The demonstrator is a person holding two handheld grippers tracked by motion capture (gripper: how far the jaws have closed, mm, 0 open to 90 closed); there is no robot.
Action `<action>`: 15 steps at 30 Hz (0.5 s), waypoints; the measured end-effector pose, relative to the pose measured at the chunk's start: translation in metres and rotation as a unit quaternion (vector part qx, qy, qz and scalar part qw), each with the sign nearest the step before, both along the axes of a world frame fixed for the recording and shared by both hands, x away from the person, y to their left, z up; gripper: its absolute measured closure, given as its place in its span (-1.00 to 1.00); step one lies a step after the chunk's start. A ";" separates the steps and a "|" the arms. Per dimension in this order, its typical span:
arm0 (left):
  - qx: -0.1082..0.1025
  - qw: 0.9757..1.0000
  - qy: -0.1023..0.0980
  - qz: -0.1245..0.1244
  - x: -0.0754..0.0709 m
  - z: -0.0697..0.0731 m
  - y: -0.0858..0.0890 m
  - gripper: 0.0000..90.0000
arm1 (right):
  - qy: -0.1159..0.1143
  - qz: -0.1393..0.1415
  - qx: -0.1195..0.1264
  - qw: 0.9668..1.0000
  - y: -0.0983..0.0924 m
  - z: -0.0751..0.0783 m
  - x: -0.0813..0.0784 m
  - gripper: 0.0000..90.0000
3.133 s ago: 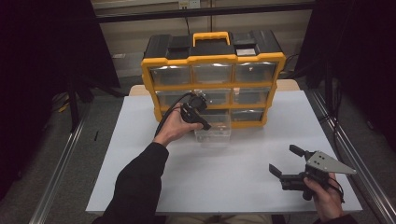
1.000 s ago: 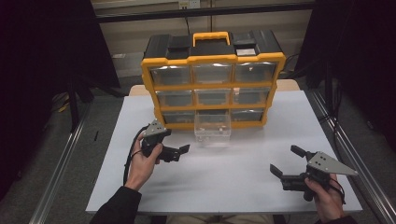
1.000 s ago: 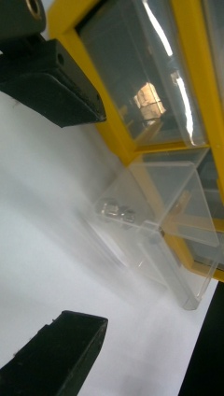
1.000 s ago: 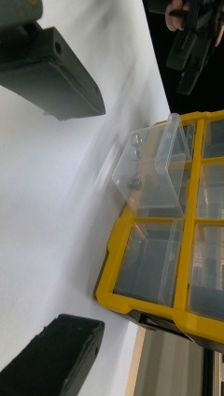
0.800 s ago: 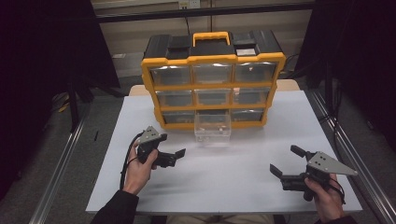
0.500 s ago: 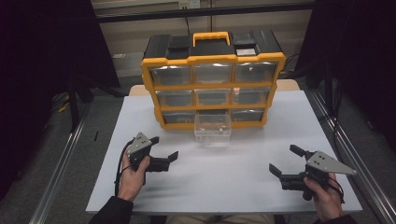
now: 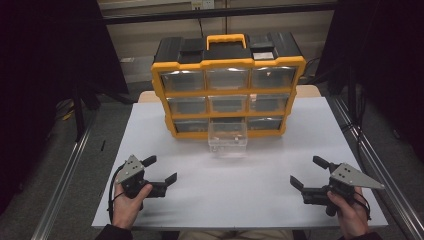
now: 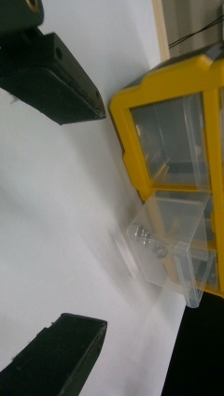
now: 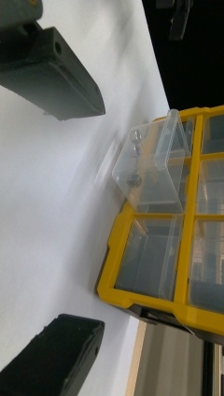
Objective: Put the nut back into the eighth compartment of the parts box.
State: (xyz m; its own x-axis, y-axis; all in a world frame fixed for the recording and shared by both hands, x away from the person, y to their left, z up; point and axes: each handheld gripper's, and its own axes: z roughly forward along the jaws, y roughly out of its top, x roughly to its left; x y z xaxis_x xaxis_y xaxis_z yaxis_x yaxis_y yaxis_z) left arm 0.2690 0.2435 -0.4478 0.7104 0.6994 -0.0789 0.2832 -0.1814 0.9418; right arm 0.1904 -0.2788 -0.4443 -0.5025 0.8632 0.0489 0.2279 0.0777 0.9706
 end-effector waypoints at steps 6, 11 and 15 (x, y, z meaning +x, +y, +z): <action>-0.006 1.000 0.000 0.012 -0.010 -0.001 0.011 -0.95 | 0.000 -0.001 -0.002 1.000 -0.001 0.000 -0.001 -0.99; -0.008 1.000 -0.005 0.016 -0.011 -0.001 0.012 -0.94 | 0.000 -0.001 -0.001 1.000 -0.001 0.000 -0.001 -0.99; -0.006 1.000 -0.007 0.014 -0.010 0.000 0.009 -0.93 | 0.003 -0.002 0.001 1.000 0.000 0.000 0.000 -0.99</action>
